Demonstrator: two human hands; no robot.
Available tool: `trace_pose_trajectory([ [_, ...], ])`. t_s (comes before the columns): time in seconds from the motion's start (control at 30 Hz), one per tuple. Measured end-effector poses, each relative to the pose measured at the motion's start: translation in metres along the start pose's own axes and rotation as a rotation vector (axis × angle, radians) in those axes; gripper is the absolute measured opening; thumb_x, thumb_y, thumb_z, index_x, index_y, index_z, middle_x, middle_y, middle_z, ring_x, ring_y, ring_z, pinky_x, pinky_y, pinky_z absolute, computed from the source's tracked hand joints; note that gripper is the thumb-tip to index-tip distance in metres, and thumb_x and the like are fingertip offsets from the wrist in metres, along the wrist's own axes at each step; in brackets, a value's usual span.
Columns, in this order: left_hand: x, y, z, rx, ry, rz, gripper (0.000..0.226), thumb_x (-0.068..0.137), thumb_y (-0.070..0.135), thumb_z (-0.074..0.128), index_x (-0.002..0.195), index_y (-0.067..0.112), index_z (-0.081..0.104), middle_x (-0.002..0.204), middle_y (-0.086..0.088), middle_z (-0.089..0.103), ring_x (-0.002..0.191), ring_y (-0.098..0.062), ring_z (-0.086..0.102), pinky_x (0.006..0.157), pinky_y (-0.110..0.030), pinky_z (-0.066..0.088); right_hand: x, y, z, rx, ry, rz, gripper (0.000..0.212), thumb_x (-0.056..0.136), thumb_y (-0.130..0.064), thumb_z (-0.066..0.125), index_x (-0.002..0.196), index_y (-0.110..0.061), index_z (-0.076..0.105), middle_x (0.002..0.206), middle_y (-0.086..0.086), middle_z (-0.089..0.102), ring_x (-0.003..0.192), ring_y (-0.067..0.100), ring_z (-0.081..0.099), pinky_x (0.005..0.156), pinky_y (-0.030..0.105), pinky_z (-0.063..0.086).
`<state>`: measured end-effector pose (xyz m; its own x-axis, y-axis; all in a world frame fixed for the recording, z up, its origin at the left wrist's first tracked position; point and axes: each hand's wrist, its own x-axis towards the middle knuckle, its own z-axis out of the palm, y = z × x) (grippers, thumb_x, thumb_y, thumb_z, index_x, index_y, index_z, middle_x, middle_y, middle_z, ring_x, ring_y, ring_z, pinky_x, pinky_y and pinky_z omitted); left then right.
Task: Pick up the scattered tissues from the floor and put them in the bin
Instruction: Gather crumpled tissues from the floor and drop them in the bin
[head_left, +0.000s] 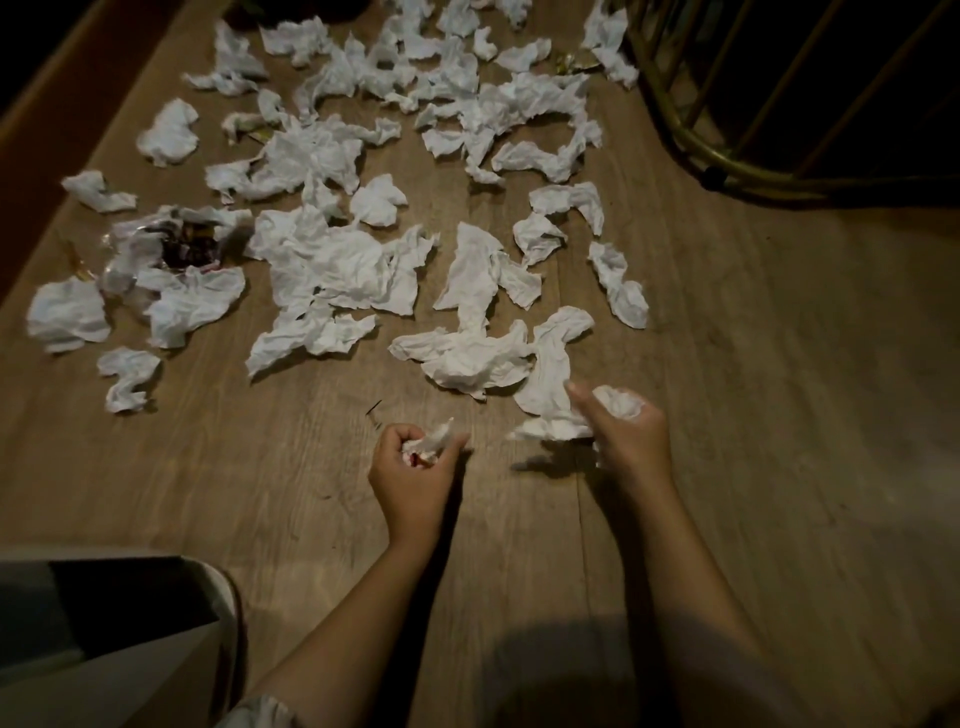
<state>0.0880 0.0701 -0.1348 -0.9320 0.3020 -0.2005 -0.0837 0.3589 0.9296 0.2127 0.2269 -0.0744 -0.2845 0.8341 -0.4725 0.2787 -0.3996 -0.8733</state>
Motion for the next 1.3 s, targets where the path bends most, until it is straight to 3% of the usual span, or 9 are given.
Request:
trace_pose_trajectory([
  [0.13,-0.002,-0.001,0.000,0.018,0.060,0.025,0.043,0.068,0.055,0.077,0.069,0.018,0.055,0.078,-0.007,0.062,0.069,-0.024,0.060,0.062,-0.037,0.053,0.010,-0.012,-0.001,-0.269,0.250,-0.157,0.013,0.084,-0.016,0.071,0.079,-0.018,0.059,0.083,0.001,0.065,0.082,0.020,0.066,0.070,0.032,0.056],
  [0.23,0.009,0.006,0.003,0.107,0.123,0.058,0.027,0.079,0.026,0.072,0.068,0.008,0.055,0.093,-0.011,0.059,0.072,-0.013,0.053,0.067,-0.030,0.049,0.028,-0.022,0.017,-0.286,0.380,-0.365,0.019,0.085,-0.010,0.067,0.097,-0.021,0.057,0.092,-0.006,0.061,0.089,0.017,0.064,0.074,0.033,0.057],
  [0.4,0.031,0.036,0.010,0.169,0.025,0.230,0.034,0.082,0.001,0.068,0.112,0.015,0.059,0.147,-0.003,0.035,0.113,0.010,0.038,0.079,0.010,0.031,0.079,0.008,0.049,-0.626,-0.033,-0.400,0.070,0.083,-0.019,0.072,0.143,-0.025,0.038,0.146,0.005,0.044,0.133,0.024,0.042,0.108,0.045,0.041],
  [0.53,0.047,0.045,0.021,0.293,-0.181,0.384,0.064,0.084,-0.001,0.064,0.139,0.024,0.044,0.158,-0.001,0.025,0.145,-0.011,0.022,0.116,-0.032,0.033,0.079,0.053,0.048,-0.815,-0.143,-0.514,0.068,0.086,-0.032,0.068,0.146,-0.020,0.037,0.151,0.007,0.039,0.142,0.029,0.030,0.115,0.051,0.027],
  [0.63,0.062,0.046,0.033,0.428,-0.403,0.421,0.084,0.081,-0.005,0.062,0.148,0.037,0.030,0.161,0.001,0.017,0.150,-0.017,0.001,0.121,-0.035,0.017,0.066,0.069,0.043,-0.767,-0.048,-0.629,0.054,0.082,-0.012,0.068,0.134,-0.011,0.053,0.126,0.010,0.058,0.123,0.029,0.046,0.106,0.043,0.039],
  [0.73,0.075,0.045,0.046,0.640,-0.483,0.436,0.082,0.083,0.002,0.064,0.149,0.036,0.030,0.147,-0.007,0.043,0.145,-0.025,0.020,0.120,-0.046,0.019,0.065,0.068,0.039,-0.739,0.069,-0.658,0.044,0.078,-0.006,0.072,0.121,-0.004,0.062,0.114,0.014,0.062,0.118,0.031,0.049,0.103,0.036,0.040],
  [0.97,0.089,0.073,0.041,0.566,-0.278,0.292,0.024,0.080,0.028,0.076,0.100,0.016,0.074,0.100,-0.006,0.064,0.091,-0.013,0.053,0.067,-0.015,0.032,0.092,0.003,0.022,-0.504,0.378,-0.210,0.018,0.081,-0.018,0.073,0.084,-0.002,0.065,0.097,0.017,0.063,0.082,0.025,0.057,0.068,0.031,0.047],
  [1.17,0.059,0.164,0.005,0.101,-0.033,-0.185,0.047,0.074,0.062,0.067,0.069,0.016,0.062,0.084,-0.016,0.065,0.077,-0.024,0.059,0.066,-0.030,0.048,0.053,-0.079,0.014,-0.019,0.368,0.290,0.033,0.079,-0.015,0.074,0.109,-0.010,0.063,0.104,0.008,0.069,0.073,0.020,0.062,0.060,0.026,0.048],
  [1.3,0.029,0.241,-0.019,-0.049,-0.002,-0.437,0.033,0.084,0.042,0.069,0.088,0.009,0.070,0.088,-0.011,0.072,0.084,-0.027,0.069,0.080,-0.041,0.058,0.001,-0.154,0.013,0.310,0.181,0.535,0.053,0.064,-0.029,0.089,0.108,-0.013,0.064,0.097,0.009,0.073,0.083,0.027,0.073,0.072,0.038,0.060],
])
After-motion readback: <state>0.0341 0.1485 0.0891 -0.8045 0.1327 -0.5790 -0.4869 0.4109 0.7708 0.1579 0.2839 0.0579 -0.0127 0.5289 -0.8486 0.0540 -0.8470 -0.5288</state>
